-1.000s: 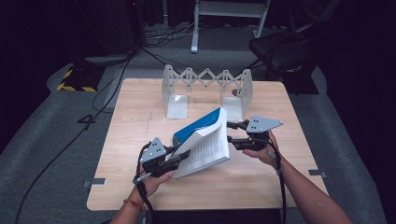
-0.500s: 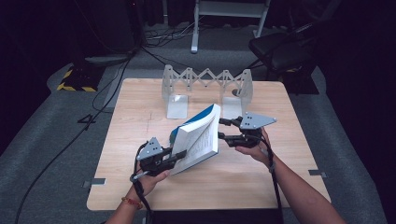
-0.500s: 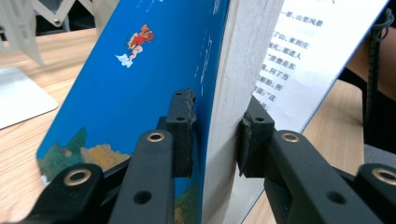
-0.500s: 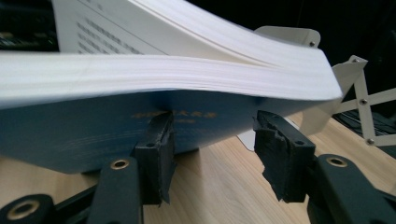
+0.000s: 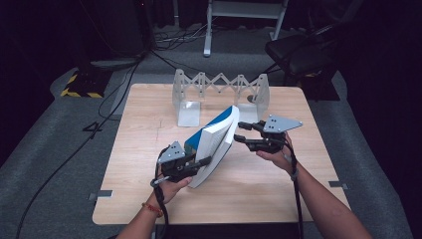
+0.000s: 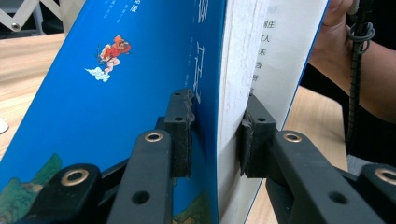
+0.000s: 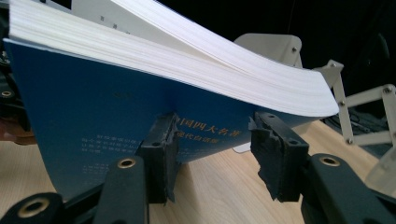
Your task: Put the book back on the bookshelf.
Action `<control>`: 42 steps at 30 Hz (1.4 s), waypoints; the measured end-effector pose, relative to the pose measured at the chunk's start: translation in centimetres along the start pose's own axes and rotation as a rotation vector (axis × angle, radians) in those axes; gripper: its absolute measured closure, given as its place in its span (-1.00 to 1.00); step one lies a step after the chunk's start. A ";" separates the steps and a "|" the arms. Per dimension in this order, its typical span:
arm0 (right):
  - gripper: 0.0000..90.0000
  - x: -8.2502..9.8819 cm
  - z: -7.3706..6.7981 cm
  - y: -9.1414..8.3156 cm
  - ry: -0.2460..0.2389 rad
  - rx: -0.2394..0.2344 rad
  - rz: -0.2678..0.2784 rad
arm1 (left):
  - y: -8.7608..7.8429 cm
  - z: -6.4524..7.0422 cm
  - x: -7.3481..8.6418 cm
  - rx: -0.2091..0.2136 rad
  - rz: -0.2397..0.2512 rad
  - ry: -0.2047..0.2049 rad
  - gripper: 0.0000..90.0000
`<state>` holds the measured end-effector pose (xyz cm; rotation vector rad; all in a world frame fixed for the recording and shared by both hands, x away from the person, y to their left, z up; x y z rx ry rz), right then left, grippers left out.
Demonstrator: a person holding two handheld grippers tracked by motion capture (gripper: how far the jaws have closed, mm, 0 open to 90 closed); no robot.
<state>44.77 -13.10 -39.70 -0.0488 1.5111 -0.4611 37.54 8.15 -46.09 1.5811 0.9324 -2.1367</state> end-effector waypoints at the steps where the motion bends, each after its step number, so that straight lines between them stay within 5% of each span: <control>1: 0.14 -0.3 -0.3 0.2 -0.017 -0.005 -0.003 | -0.6 -0.2 0.1 -0.003 0.010 -0.002 0.55; 5: 0.12 -1.7 -1.9 1.6 -0.064 -0.019 0.003 | -2.7 -1.0 0.7 -0.017 0.038 -0.039 0.58; 10: 0.11 -1.7 -2.5 4.1 -0.099 -0.001 -0.054 | -4.1 -1.7 1.2 -0.036 0.050 -0.046 0.62; 16: 0.05 -1.3 -1.9 6.0 -0.040 0.000 -0.088 | -5.2 -2.4 1.4 -0.099 0.034 0.028 0.60; 19: 0.00 -1.2 -1.7 6.9 -0.015 -0.009 -0.097 | -4.9 -2.2 1.6 -0.137 0.014 0.057 0.26; 23: 0.00 -1.5 -2.1 7.6 -0.015 -0.033 -0.084 | -4.4 -1.9 1.7 -0.145 -0.014 0.091 0.09; 25: 0.00 -1.6 -2.5 7.9 -0.026 -0.042 -0.085 | -4.3 -1.9 1.7 -0.138 -0.020 0.101 0.17; 31: 0.03 -1.7 -2.8 8.1 -0.014 -0.073 -0.066 | -4.6 -2.4 1.8 -0.089 -0.011 0.038 0.50; 36: 0.06 -1.8 -3.0 7.6 -0.035 -0.065 -0.046 | -4.2 -2.3 1.8 -0.041 -0.004 0.006 0.53; 39: 0.06 -1.7 -2.9 6.9 -0.032 -0.080 -0.035 | -3.4 -1.7 1.8 0.029 0.003 -0.032 0.53; 42: 0.06 -1.7 -2.9 6.1 -0.036 -0.067 -0.036 | -2.6 -1.2 1.6 0.062 -0.003 -0.030 0.54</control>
Point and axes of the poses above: each handheld gripper's, and its own axes: y roughly forward along the jaws, x roughly out of its underside, z roughly to its right, the point moved 6 cm from there along y, roughly forward along the jaws, and after that the axes turned 10 degrees about -x, right-handed, at the moved point
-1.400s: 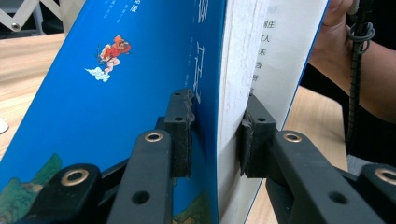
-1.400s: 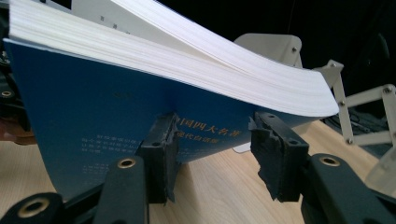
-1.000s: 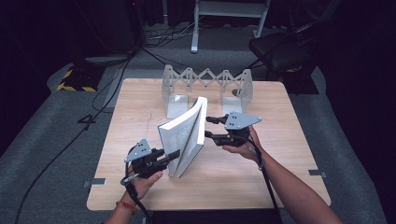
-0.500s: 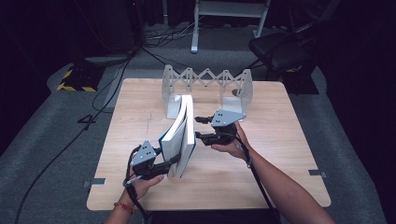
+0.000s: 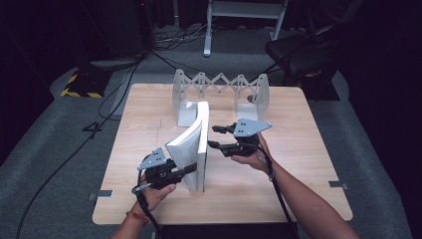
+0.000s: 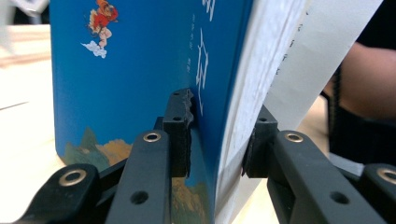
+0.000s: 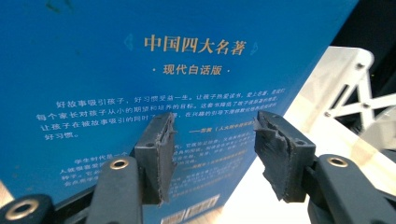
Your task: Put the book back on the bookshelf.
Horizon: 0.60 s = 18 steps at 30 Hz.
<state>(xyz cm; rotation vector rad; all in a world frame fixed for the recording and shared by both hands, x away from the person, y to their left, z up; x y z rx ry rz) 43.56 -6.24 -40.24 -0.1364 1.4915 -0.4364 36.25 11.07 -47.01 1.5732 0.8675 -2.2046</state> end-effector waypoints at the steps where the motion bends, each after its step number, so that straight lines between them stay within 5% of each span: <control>1: 0.06 0.2 -0.1 -0.7 -0.004 0.009 -0.001 | 0.4 0.3 -0.1 0.014 -0.002 0.006 0.54; 8: 0.06 2.1 0.1 -4.8 0.029 0.048 0.008 | 3.5 2.0 -0.9 0.070 -0.034 0.067 0.50; 18: 0.08 2.9 0.9 -7.7 0.058 0.090 0.036 | 7.1 2.2 -2.0 0.116 -0.038 0.070 0.50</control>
Point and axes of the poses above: each handheld gripper's, and its own axes: y roughly forward along the jaws, x roughly out of its underside, z roughly to its right, the point moved 6 cm from there along y, roughly forward along the jaws, and after that the axes turned 10 degrees about -x, right-handed, at the moved point
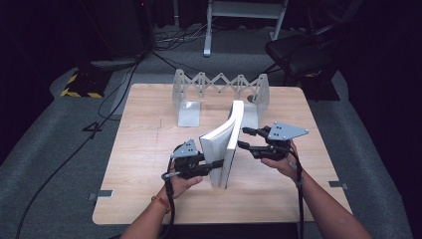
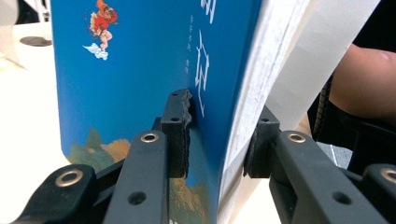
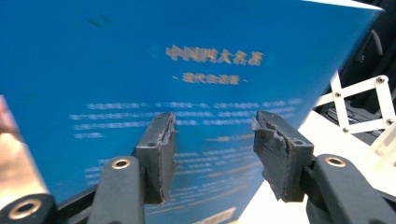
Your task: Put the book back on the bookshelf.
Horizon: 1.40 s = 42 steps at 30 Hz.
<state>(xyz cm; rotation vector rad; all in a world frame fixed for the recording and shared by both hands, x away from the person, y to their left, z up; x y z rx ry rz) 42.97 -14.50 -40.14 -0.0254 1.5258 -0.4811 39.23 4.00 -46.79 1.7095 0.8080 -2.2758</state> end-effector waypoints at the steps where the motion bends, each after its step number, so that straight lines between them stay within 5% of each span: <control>1: 0.08 0.0 0.0 -0.3 0.000 -0.003 0.001 | 0.1 -0.1 -0.1 0.000 -0.003 0.005 0.50; 14: -0.14 2.3 -1.6 0.8 -0.037 -0.043 -0.103 | -0.9 0.1 -0.2 -0.108 -0.035 0.092 0.28; 22: -0.13 2.0 -2.3 1.5 -0.045 -0.051 -0.099 | -2.2 1.5 0.8 -0.205 -0.112 0.161 -0.34; 28: -0.13 2.1 -3.3 2.9 -0.061 -0.077 -0.123 | -1.0 3.6 2.1 -0.294 -0.137 0.199 -0.63; 31: -0.15 2.1 -3.5 3.6 -0.059 -0.072 -0.131 | 0.0 3.7 2.3 -0.381 -0.137 0.189 -0.65; 37: -0.15 2.3 -3.4 4.7 -0.035 -0.062 -0.131 | 1.1 3.1 2.4 -0.483 -0.111 0.152 -0.58; 42: -0.15 2.7 -2.3 4.6 0.001 -0.031 -0.132 | 0.7 2.3 2.3 -0.523 -0.077 0.111 -0.13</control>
Point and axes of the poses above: each handheld gripper's, and its own axes: y roughly forward along the jaws, x roughly out of its underside, z roughly to its right, the point moved 6 cm from there along y, roughly forward along the jaws, and after that the axes turned 10 degrees about -x, right-handed, at the moved point
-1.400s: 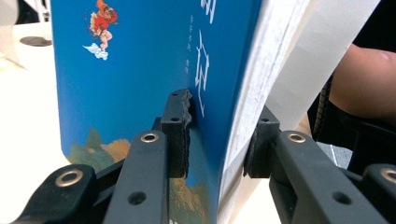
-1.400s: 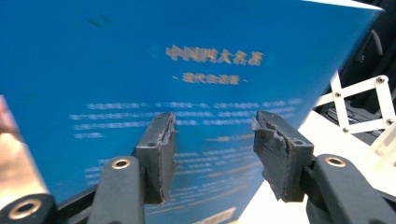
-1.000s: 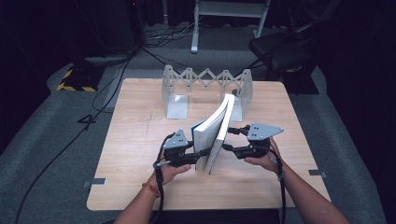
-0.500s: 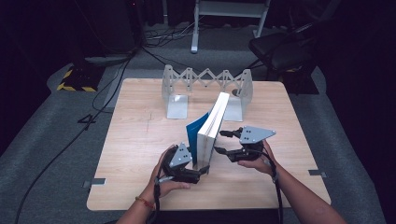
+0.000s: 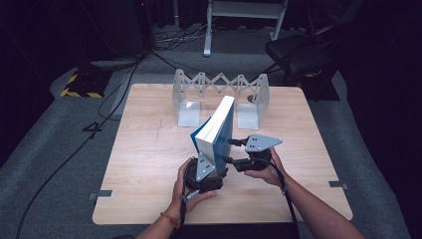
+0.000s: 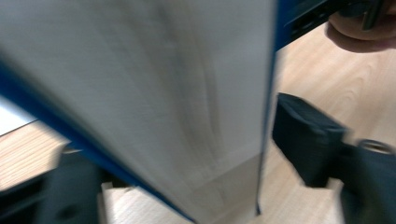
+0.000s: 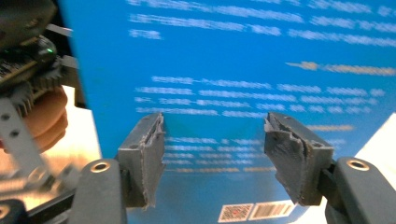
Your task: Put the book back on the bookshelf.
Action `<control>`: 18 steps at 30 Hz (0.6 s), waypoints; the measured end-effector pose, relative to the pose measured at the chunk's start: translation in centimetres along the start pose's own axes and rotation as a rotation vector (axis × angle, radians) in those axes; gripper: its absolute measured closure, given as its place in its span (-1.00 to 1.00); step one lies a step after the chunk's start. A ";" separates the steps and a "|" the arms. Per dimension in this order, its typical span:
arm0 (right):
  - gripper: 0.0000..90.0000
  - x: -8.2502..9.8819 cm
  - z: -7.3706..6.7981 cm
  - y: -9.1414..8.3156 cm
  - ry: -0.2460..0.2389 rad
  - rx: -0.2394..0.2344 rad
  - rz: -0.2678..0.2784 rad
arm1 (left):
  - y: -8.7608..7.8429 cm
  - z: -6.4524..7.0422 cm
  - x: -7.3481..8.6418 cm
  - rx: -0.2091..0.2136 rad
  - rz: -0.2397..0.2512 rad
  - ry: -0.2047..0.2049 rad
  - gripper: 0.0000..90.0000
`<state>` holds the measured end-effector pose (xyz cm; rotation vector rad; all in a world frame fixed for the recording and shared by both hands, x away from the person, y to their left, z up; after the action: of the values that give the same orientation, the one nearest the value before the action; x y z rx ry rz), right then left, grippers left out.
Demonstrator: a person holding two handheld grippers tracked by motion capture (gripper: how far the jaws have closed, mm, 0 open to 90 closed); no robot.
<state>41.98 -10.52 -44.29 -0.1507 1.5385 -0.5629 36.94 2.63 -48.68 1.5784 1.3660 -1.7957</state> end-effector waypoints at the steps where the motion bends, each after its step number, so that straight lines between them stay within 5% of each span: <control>1: -0.15 0.1 0.3 -0.1 0.011 0.002 0.005 | -0.1 -0.2 0.0 0.009 0.007 -0.010 -0.07; 7: -0.18 0.8 2.3 -1.6 0.047 0.047 0.010 | -0.2 -0.8 0.0 0.030 -0.009 -0.011 0.09; 11: -0.19 2.8 3.6 -3.5 0.072 0.057 -0.048 | -0.2 -1.1 0.0 0.036 -0.011 -0.002 0.09; 14: -0.21 5.3 5.0 -5.4 0.093 0.114 -0.132 | -0.1 -1.2 -0.5 0.028 0.007 0.014 0.03; 18: -0.19 10.2 6.7 -9.2 0.166 0.182 -0.227 | -0.3 -1.8 -2.5 -0.008 0.079 -0.037 -0.03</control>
<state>45.46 -24.59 -49.06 -0.1425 1.6320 -0.9114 38.41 3.45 -46.10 1.5648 1.2748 -1.7624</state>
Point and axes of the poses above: each handheld gripper's, and its own axes: y roughly forward along the jaws, x roughly out of its underside, z roughly to its right, the point moved 6 cm from there along y, roughly forward along the jaws, and after that the axes turned 10 degrees about -x, right-handed, at the moved point
